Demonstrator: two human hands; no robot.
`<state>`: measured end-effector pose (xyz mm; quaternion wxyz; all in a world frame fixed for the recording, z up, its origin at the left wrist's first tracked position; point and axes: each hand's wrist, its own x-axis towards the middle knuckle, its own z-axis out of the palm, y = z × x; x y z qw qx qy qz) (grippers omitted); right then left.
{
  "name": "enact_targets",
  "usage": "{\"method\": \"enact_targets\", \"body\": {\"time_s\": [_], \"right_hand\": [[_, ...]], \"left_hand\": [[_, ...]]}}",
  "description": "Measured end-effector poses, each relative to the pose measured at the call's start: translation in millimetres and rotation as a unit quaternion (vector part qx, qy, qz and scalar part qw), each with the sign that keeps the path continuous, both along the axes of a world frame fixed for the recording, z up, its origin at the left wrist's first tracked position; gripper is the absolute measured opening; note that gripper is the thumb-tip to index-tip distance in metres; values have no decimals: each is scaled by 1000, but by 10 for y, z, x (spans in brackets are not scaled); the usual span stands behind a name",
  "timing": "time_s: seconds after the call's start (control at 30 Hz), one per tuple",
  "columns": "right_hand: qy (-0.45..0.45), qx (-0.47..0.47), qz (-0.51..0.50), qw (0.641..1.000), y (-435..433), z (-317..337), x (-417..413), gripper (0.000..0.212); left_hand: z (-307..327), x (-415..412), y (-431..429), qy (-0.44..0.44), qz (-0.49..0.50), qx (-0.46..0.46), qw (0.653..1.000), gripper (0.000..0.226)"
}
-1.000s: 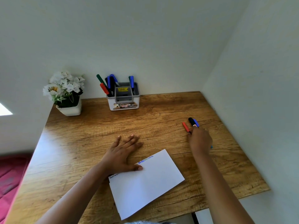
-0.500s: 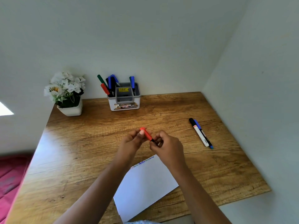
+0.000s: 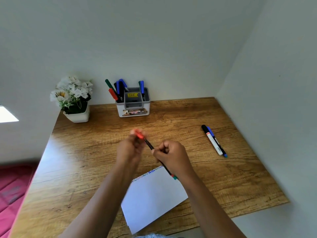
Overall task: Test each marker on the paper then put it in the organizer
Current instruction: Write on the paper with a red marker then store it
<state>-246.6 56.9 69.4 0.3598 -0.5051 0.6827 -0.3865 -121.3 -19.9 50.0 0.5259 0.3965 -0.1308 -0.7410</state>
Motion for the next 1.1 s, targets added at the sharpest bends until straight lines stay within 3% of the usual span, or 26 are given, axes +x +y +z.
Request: {"method": "enact_targets", "body": {"time_s": [0.07, 0.13, 0.2, 0.27, 0.37, 0.4, 0.43, 0.5, 0.53, 0.57, 0.63, 0.73, 0.8, 0.93, 1.1], "right_hand": [[-78, 34, 10, 996, 132, -26, -30, 16], [-160, 46, 0, 986, 212, -54, -85, 10], [-242, 46, -14, 969, 196, -77, -148, 7], [-297, 41, -21, 954, 149, -92, -196, 17], [-388, 2, -30, 921, 136, -100, -309, 17], [-436, -16, -32, 899, 145, -111, -358, 20], [-483, -32, -39, 874, 154, -130, -406, 25], [-517, -43, -68, 852, 170, -184, -477, 30], [-489, -46, -81, 867, 176, -216, -494, 25], [-436, -47, -89, 894, 180, -256, -497, 16], [-319, -38, -91, 943, 193, -337, -479, 6], [-205, -22, -94, 974, 204, -465, -465, 15], [-190, -4, -66, 980, 200, -512, -464, 2], [-148, 41, -15, 988, 172, -644, -458, 13], [-85, 20, -24, 996, 164, -733, -433, 20]], "left_hand": [[-6, 301, -271, 56, 88, 36, 994, 18], [24, 510, -434, 34, 75, 19, 996, 18], [24, 468, -400, -30, 11, -11, 999, 19], [-5, 336, -212, -106, -35, -41, 993, 20], [-159, 197, 112, -237, -62, -122, 962, 16], [-241, 167, 220, -310, -77, -185, 929, 14], [-326, 148, 321, -405, -100, -275, 866, 13], [-460, 138, 497, -569, -141, -457, 668, 16], [-529, 142, 546, -608, -160, -524, 575, 22], [-605, 145, 571, -624, -178, -566, 508, 27], [-714, 149, 588, -625, -198, -609, 446, 30], [-866, 171, 564, -614, -219, -630, 422, 33], [-927, 194, 560, -611, -225, -630, 423, 34], [-960, 194, 573, -609, -217, -634, 424, 34], [-972, 199, 566, -608, -221, -633, 426, 34]]}}
